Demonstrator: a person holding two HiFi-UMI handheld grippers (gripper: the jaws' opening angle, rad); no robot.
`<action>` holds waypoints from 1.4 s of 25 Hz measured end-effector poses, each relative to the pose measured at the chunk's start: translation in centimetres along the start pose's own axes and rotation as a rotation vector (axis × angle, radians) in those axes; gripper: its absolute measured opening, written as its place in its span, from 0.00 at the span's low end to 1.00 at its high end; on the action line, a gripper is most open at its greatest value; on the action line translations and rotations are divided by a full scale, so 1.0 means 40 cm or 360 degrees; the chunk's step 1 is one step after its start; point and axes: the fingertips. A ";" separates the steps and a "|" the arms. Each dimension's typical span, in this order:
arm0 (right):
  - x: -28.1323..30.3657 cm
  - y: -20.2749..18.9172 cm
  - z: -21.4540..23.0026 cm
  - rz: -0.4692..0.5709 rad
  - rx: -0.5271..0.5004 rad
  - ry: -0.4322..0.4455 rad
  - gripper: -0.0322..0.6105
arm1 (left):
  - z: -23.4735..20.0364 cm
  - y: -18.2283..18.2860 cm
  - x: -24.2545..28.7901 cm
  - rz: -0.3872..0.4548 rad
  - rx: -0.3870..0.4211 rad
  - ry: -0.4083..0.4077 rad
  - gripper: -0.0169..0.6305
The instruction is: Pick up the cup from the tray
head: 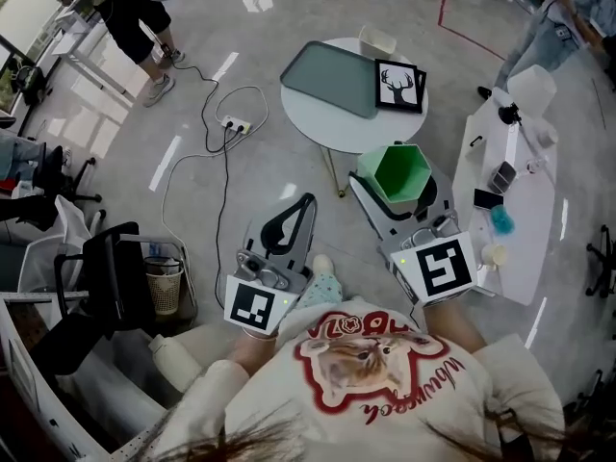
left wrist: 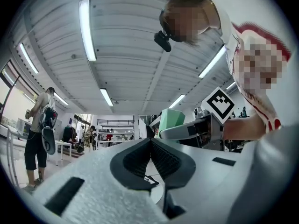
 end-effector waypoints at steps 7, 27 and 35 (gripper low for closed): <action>-0.182 0.015 -0.027 -0.0045 0.0016 0.0046 0.53 | 0.188 0.041 -0.048 -0.0004 -0.0004 0.0055 0.05; -0.328 0.057 -0.051 -0.0018 0.0047 -0.0111 0.53 | 0.304 0.113 -0.120 -0.0005 -0.0020 -0.0020 0.05; -0.333 0.065 -0.061 -0.0047 0.0004 -0.0153 0.53 | 0.302 0.125 -0.127 0.0001 -0.0036 -0.0052 0.05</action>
Point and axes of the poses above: the fingertips, and each gripper's own axes: x forward along the fingers, z to its right, y out of its top, and after that the axes turned 11 degrees about z, right-handed
